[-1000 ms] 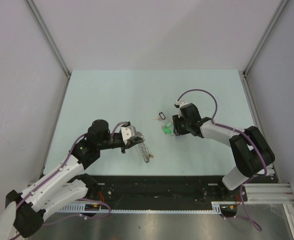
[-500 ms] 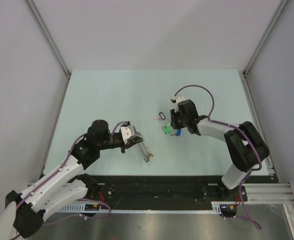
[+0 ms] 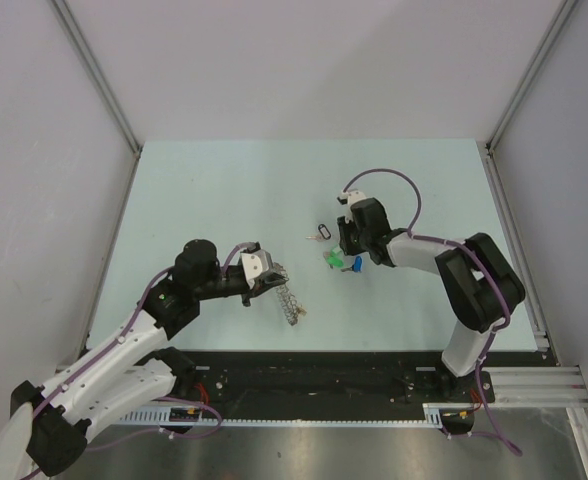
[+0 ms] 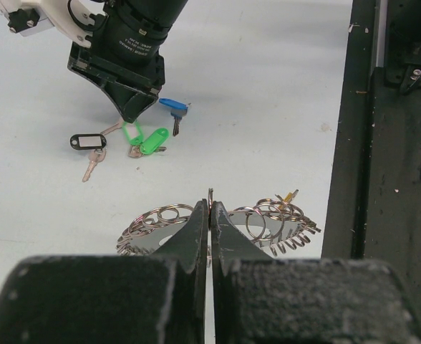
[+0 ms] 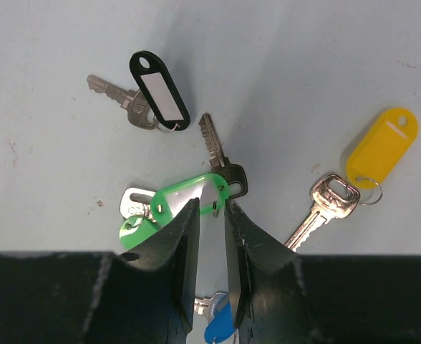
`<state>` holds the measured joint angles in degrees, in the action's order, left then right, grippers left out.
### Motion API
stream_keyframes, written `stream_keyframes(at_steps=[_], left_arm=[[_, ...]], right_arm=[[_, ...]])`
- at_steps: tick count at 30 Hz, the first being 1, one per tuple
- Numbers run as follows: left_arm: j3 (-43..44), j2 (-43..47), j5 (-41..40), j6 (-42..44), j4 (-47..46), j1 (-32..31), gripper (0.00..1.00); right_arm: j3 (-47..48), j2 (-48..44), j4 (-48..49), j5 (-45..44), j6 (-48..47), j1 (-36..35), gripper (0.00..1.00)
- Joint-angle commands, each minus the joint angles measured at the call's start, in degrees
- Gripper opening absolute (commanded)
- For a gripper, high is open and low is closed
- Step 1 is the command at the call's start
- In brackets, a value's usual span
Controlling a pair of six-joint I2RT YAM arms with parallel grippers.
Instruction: Put the keys on the keyring
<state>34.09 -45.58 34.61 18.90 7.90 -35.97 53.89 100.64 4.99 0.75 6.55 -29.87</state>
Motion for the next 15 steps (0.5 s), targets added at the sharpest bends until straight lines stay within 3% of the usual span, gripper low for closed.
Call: stream_keyframes(at_steps=[1, 15], left_arm=[[2.8, 1.1, 0.2, -0.7, -1.7, 0.3, 0.00], [2.8, 1.0, 0.3, -0.7, -1.7, 0.3, 0.00]], right_arm=[[2.4, 1.5, 1.7, -2.4, -0.9, 0.2, 0.25], [2.9, 3.2, 0.8, -3.0, -1.8, 0.2, 0.17]])
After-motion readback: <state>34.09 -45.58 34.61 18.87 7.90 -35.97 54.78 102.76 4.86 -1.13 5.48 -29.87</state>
